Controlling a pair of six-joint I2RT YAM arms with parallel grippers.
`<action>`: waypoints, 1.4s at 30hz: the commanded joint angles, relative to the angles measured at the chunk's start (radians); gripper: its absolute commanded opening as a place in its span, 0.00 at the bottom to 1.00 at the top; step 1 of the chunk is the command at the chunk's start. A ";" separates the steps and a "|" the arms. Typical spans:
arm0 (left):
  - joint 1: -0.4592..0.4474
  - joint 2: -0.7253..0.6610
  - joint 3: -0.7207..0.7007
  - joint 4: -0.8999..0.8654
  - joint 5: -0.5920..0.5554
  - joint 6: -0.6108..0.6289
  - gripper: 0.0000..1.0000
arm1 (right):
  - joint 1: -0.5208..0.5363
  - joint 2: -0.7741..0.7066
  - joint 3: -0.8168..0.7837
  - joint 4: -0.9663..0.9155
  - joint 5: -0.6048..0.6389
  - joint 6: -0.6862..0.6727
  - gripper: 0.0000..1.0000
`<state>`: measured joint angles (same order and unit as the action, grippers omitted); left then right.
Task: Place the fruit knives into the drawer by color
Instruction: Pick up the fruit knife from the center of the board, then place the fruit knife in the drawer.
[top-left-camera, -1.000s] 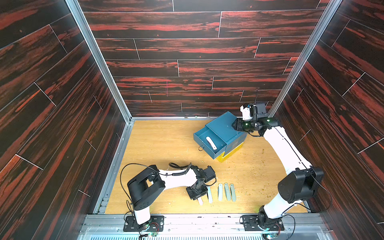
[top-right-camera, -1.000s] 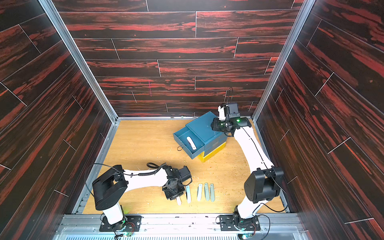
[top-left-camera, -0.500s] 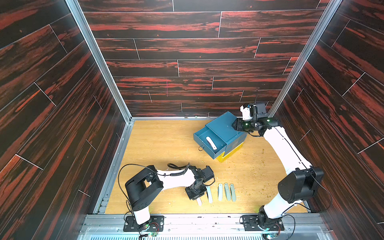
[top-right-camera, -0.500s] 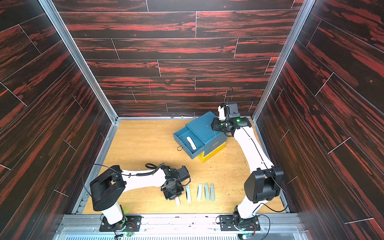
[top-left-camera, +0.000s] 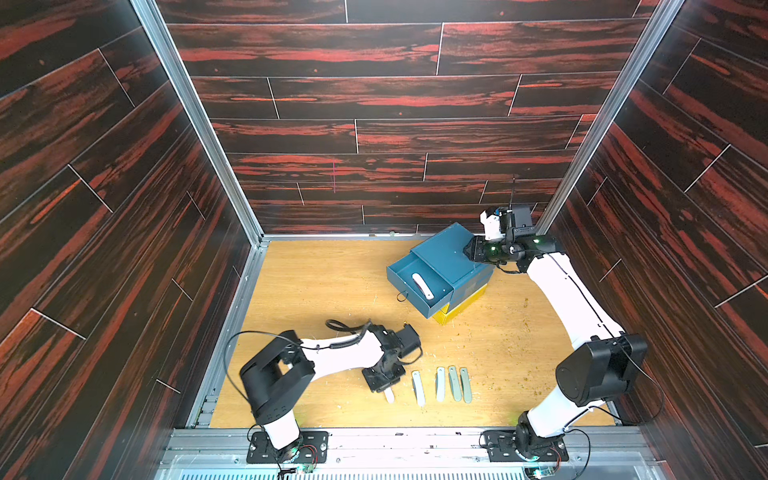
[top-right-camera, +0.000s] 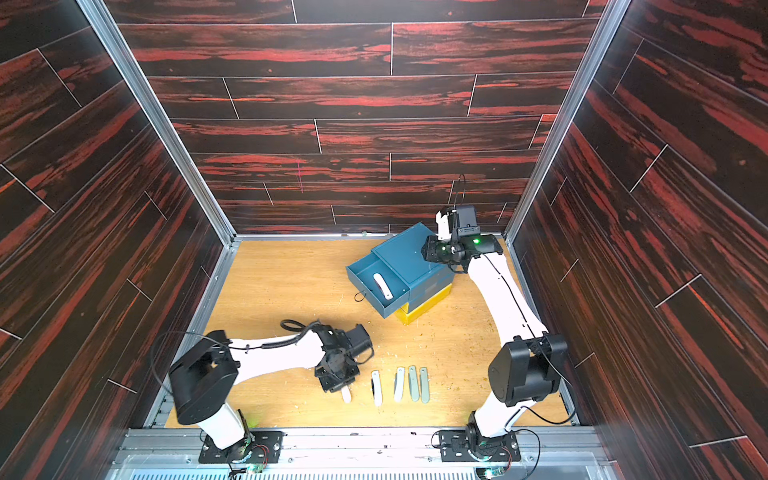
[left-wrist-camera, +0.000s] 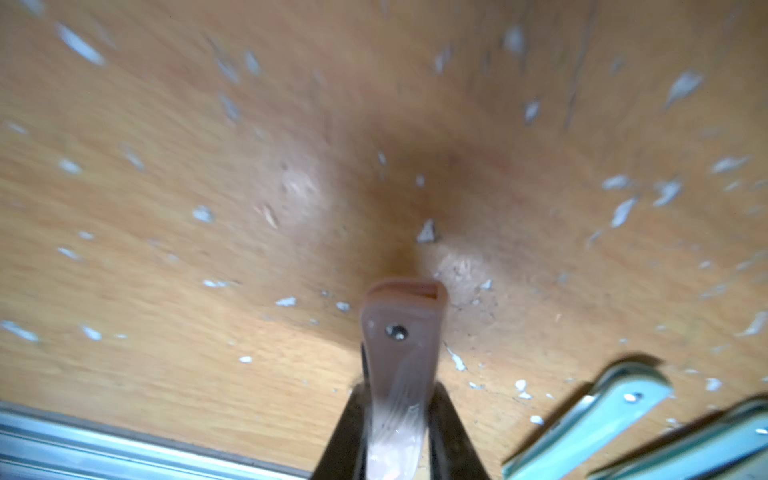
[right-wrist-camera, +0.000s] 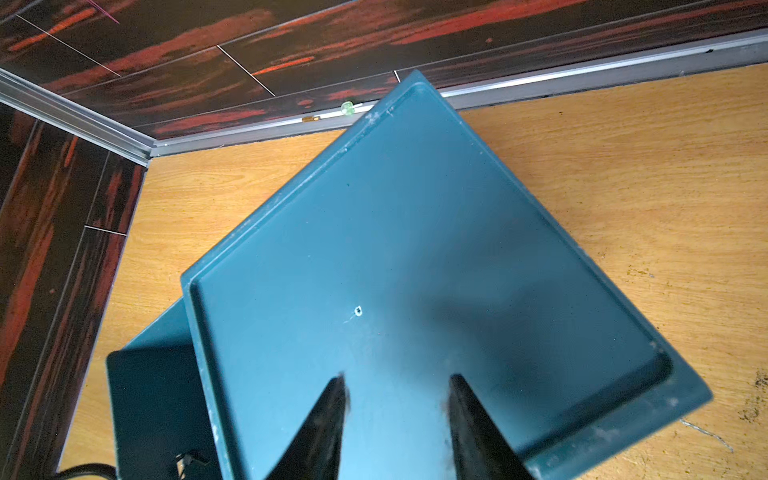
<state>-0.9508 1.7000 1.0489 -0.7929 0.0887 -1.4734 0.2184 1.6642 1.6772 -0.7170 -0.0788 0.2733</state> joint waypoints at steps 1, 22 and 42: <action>0.033 -0.049 -0.009 -0.066 -0.048 0.033 0.11 | 0.003 -0.014 0.016 -0.011 -0.014 -0.002 0.44; 0.212 -0.080 0.314 -0.298 -0.155 0.277 0.10 | 0.010 0.015 0.026 -0.031 -0.001 -0.021 0.44; 0.234 -0.016 0.727 -0.380 -0.189 0.401 0.10 | 0.010 0.040 -0.034 -0.003 -0.010 -0.014 0.43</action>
<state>-0.7235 1.6547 1.7283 -1.1206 -0.0864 -1.1038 0.2241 1.6875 1.6619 -0.7250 -0.0772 0.2573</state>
